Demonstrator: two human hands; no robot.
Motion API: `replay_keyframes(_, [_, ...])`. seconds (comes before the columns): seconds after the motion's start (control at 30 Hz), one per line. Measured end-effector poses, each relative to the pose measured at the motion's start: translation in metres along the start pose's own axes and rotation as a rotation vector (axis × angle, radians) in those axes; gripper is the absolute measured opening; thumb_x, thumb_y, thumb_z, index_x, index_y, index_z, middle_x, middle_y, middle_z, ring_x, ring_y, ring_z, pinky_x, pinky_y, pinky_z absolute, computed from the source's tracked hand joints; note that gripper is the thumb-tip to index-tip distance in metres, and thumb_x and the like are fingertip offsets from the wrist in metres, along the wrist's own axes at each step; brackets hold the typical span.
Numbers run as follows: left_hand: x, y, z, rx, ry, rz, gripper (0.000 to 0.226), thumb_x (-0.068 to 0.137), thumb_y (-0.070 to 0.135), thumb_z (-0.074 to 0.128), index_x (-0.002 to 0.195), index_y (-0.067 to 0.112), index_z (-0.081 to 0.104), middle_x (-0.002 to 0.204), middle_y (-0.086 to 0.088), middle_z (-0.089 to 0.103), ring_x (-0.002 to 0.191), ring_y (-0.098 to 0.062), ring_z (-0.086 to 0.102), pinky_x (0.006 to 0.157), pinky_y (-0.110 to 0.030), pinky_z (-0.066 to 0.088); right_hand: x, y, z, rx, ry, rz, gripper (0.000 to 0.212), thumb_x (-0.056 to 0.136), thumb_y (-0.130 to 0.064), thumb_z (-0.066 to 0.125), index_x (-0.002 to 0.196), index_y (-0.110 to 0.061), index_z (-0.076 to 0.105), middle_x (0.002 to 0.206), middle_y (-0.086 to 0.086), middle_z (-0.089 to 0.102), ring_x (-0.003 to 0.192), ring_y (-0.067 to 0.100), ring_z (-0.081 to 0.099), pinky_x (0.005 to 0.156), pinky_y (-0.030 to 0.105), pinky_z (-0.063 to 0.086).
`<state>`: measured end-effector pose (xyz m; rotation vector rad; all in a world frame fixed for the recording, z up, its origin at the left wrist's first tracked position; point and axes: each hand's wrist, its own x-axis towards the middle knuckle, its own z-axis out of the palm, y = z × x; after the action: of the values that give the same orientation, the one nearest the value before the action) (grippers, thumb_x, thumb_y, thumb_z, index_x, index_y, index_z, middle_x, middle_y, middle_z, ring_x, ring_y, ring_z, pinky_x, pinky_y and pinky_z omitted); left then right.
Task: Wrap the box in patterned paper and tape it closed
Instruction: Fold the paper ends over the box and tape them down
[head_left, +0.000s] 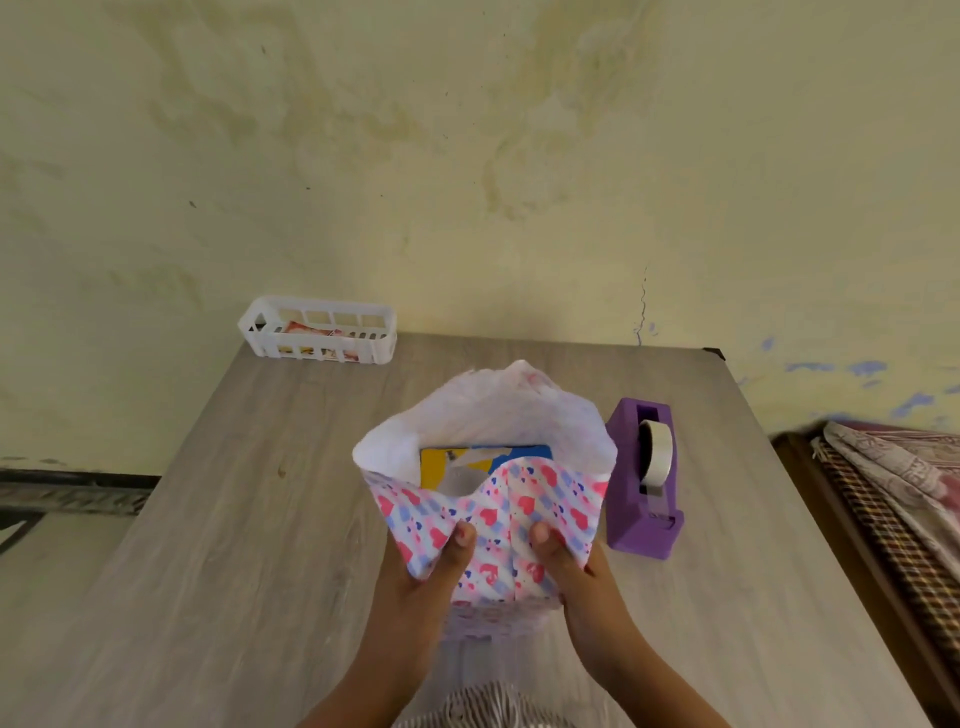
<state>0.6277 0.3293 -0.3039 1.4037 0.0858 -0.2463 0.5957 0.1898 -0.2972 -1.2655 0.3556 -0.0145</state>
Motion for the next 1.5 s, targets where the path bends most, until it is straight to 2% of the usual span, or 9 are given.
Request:
replay_keyframes(0.23, [0.01,-0.001,0.004,0.05,0.168,-0.095,0.057,0.068,0.05,0.063,0.119,0.028,0.054,0.107,0.011,0.067,0.093,-0.01,0.066,0.081,-0.034,0.054,0.007,0.0,0.0,-0.004,0.087,0.026,0.017,0.086,-0.016,0.061,0.1,-0.026,0.06,0.099,-0.005,0.074,0.09,0.017,0.071,0.074,0.032,0.057])
replay_keyframes(0.4, [0.019,-0.005,-0.005,0.164,0.208,0.008,0.027,0.081,0.046,0.057,0.103,0.03,0.062,0.091,0.012,0.072,0.088,-0.011,0.069,0.08,-0.042,0.056,0.012,0.008,-0.004,-0.112,0.107,0.013,0.015,0.088,-0.024,0.06,0.1,-0.032,0.058,0.098,-0.01,0.073,0.092,0.013,0.07,0.079,0.034,0.057])
replay_keyframes(0.57, [0.035,0.017,-0.023,0.326,0.281,0.228,0.025,0.099,0.027,0.043,0.101,0.016,0.065,0.078,0.013,0.069,0.074,-0.009,0.064,0.061,-0.019,0.048,0.017,0.015,0.001,-0.283,0.087,0.005,0.041,0.078,-0.051,0.055,0.116,-0.038,0.052,0.117,-0.012,0.064,0.107,0.012,0.063,0.095,0.043,0.051])
replay_keyframes(0.7, [0.022,0.044,-0.027,0.441,0.312,0.631,0.047,0.096,0.033,0.038,0.138,0.012,0.044,0.13,0.03,0.05,0.113,0.013,0.049,0.091,-0.004,0.036,0.018,0.014,0.0,-0.305,0.091,-0.017,0.048,0.079,-0.055,0.055,0.123,-0.038,0.048,0.123,-0.013,0.061,0.113,0.012,0.059,0.099,0.045,0.048])
replay_keyframes(0.83, [0.005,0.031,-0.012,0.949,-0.173,1.047,0.047,0.1,0.032,0.028,0.142,0.012,0.032,0.149,-0.003,0.037,0.139,-0.012,0.031,0.114,-0.026,0.023,0.018,0.014,-0.001,-0.33,0.082,-0.061,0.045,0.083,-0.049,0.056,0.125,-0.034,0.051,0.121,-0.01,0.063,0.111,0.011,0.061,0.098,0.041,0.048])
replay_keyframes(1.03, [0.016,-0.009,0.002,1.517,-0.403,0.726,0.072,0.096,0.058,0.007,0.135,0.011,0.045,0.134,-0.005,0.055,0.12,-0.019,0.055,0.098,-0.047,0.045,0.021,0.01,-0.001,-0.368,0.112,-0.104,0.022,0.083,-0.046,0.048,0.103,-0.041,0.053,0.106,-0.022,0.064,0.096,0.0,0.063,0.079,0.012,0.051])
replay_keyframes(1.27, [0.011,-0.021,0.004,1.577,-0.34,0.687,0.076,0.09,0.067,0.009,0.136,0.014,0.04,0.136,-0.004,0.053,0.123,-0.02,0.053,0.106,-0.046,0.038,0.025,0.001,-0.008,-0.581,0.36,-0.226,0.018,0.091,-0.035,0.055,0.074,-0.038,0.059,0.071,-0.021,0.066,0.071,0.01,0.068,0.069,0.032,0.058])
replay_keyframes(1.37, [0.009,-0.027,0.004,1.553,-0.308,0.733,0.077,0.085,0.069,0.022,0.136,0.013,0.038,0.137,-0.004,0.053,0.123,-0.02,0.053,0.106,-0.047,0.034,0.025,-0.012,-0.008,-0.683,0.422,-0.293,0.005,0.086,-0.032,0.063,0.091,-0.03,0.065,0.071,-0.031,0.057,0.063,-0.001,0.063,0.064,0.021,0.055])
replay_keyframes(1.5, [0.008,-0.028,0.004,1.557,-0.313,0.71,0.08,0.079,0.068,0.031,0.136,0.013,0.044,0.137,-0.004,0.053,0.123,-0.02,0.053,0.103,-0.046,0.041,0.02,-0.037,-0.012,-0.81,0.423,-0.495,0.043,0.076,-0.034,0.076,0.113,-0.031,0.055,0.098,-0.022,0.054,0.088,0.001,0.057,0.072,0.018,0.049])
